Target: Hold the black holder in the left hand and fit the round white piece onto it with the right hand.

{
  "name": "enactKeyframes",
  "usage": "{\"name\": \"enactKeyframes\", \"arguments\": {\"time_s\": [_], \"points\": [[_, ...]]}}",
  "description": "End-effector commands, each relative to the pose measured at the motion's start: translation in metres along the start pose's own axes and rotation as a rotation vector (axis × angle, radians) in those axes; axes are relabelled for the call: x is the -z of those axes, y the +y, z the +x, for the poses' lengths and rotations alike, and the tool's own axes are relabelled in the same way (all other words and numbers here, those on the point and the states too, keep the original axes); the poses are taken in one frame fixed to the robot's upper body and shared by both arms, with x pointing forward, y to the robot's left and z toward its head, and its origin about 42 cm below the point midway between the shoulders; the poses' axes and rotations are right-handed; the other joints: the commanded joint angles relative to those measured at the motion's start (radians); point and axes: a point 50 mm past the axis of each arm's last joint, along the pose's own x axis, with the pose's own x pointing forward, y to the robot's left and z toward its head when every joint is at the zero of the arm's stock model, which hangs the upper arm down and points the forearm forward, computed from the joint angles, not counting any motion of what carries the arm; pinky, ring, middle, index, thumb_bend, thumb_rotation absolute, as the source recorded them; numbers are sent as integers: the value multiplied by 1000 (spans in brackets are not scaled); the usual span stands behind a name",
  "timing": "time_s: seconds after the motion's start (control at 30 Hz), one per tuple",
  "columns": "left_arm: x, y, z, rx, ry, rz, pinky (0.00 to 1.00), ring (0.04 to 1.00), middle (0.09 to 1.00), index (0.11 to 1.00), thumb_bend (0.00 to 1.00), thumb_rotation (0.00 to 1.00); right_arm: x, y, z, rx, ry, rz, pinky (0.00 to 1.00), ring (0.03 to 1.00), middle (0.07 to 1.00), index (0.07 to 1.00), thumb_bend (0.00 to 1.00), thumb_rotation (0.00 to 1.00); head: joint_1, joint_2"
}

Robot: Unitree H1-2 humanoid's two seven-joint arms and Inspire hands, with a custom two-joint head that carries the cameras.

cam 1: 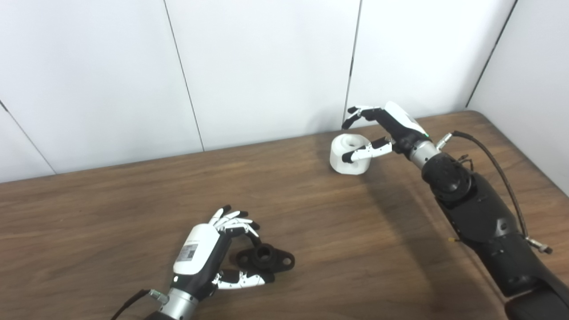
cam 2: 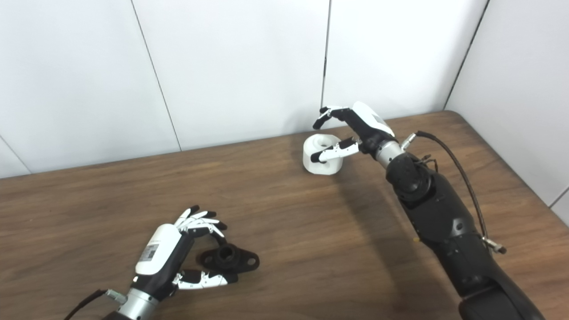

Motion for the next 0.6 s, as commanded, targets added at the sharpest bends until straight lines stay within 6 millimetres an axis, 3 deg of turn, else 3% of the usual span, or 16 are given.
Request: {"name": "enactKeyframes", "arguments": {"time_s": [0.0,0.13,0.2,0.4,0.57], "points": [[1,-1,-3,-13,-16,-10,968,857,719,481,524,54,-12,-16,8,32,-55,-9,833,905,873,640,755,335,1,0],[0,0,-4,-4,-7,-8,976,864,723,481,524,55,-8,-15,8,17,-39,-14,808,901,883,662,775,341,0,-3],[1,0,-4,-5,-9,-6,972,861,722,481,524,55,-5,-16,8,12,-30,-14,780,894,907,733,824,351,-1,-4],[3,0,-4,-6,-8,-12,974,863,723,481,523,54,6,-23,9,25,-6,-3,832,918,947,900,910,343,-4,-11],[3,0,-5,-4,-8,-8,982,864,726,482,523,54,15,-28,10,35,12,-3,843,927,953,934,955,341,-4,-11]]}}
